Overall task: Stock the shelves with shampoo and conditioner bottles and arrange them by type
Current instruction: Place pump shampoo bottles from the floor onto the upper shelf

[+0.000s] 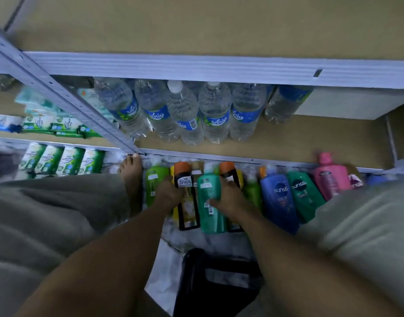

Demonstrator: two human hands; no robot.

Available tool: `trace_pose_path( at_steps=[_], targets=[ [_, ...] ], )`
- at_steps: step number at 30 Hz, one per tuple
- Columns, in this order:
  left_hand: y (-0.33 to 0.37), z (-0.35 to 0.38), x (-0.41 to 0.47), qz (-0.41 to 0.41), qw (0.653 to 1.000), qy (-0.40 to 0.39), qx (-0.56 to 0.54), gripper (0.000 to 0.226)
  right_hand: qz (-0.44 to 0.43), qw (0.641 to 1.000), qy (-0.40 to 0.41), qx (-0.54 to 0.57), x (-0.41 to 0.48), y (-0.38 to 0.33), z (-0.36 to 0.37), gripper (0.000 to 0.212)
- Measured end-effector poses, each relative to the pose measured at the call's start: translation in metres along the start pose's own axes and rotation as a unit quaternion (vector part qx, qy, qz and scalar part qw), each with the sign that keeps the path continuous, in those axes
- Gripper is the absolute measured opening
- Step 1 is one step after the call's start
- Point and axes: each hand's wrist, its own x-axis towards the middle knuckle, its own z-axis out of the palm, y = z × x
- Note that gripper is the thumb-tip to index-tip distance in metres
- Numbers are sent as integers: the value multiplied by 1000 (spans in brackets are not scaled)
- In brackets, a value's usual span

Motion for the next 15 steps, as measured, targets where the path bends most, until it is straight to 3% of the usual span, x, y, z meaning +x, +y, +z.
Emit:
trace_pose_path(
  at_steps=[3, 7, 10, 15],
  targets=[
    [-6, 6, 10, -22, 999, -24, -21, 26, 35, 999, 30, -28, 10, -4, 13, 89],
    [-18, 21, 14, -44, 997, -23, -59, 34, 77, 994, 40, -65, 17, -9, 26, 113],
    [-24, 27, 18, -59, 994, -26, -87, 42, 84, 990, 60, -94, 21, -9, 31, 108],
    [-28, 25, 18, -79, 991, -25, -108, 52, 102, 990, 88, -49, 23, -13, 37, 101]
  ],
)
